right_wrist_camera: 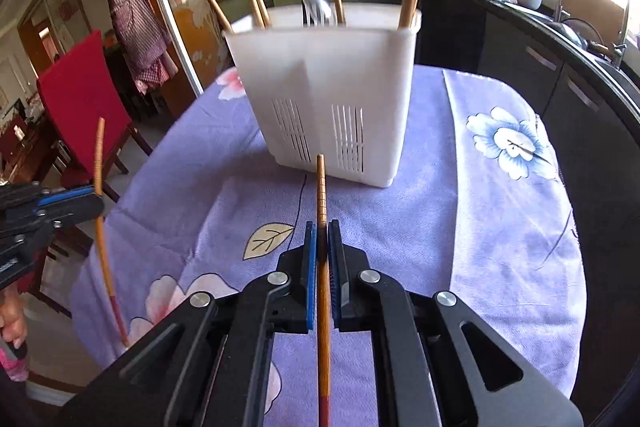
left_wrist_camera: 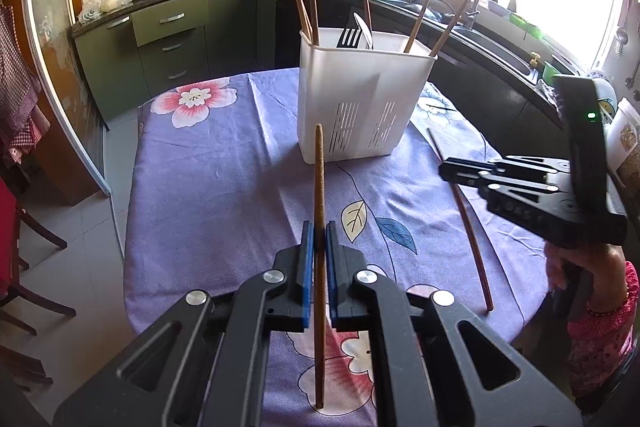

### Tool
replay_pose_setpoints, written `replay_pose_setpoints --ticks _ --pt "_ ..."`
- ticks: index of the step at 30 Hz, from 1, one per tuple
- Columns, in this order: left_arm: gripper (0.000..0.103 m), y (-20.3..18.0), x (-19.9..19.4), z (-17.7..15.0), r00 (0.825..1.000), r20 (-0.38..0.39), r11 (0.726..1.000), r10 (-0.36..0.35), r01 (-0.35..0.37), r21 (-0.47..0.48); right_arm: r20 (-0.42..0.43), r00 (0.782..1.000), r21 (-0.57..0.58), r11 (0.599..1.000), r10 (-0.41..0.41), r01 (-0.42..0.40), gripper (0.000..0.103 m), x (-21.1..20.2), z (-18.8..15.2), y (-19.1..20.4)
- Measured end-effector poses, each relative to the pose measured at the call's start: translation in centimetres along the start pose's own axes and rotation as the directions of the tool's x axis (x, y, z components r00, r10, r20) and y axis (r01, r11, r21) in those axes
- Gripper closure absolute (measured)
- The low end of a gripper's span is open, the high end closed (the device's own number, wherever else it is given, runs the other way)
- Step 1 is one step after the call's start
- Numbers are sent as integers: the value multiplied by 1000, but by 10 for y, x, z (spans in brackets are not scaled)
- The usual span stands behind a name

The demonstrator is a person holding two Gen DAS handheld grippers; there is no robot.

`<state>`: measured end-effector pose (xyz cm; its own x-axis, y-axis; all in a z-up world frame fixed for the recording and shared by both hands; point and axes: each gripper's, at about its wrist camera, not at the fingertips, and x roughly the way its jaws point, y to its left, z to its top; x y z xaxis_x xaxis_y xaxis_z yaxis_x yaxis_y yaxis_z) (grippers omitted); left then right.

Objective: Organize utensils
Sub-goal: 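Grasp the last wooden chopstick with the left tool and lift it while the right tool grasps the other, then carry the last two chopsticks over the white caddy and open both tools to drop them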

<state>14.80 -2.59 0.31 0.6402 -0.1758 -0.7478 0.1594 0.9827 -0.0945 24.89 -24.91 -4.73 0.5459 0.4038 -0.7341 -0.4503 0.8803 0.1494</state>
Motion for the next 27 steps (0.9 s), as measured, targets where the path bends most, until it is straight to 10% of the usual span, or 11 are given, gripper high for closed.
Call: replay_pose_setpoints --ticks 12,27 --pt "97 -8 -36 -4 997 66 999 33 -36 33 229 973 76 997 -6 -11 96 -126 -44 -28" --pt "97 -13 -59 -3 994 104 997 44 -50 52 275 962 56 998 9 -25 96 -149 -47 -18"
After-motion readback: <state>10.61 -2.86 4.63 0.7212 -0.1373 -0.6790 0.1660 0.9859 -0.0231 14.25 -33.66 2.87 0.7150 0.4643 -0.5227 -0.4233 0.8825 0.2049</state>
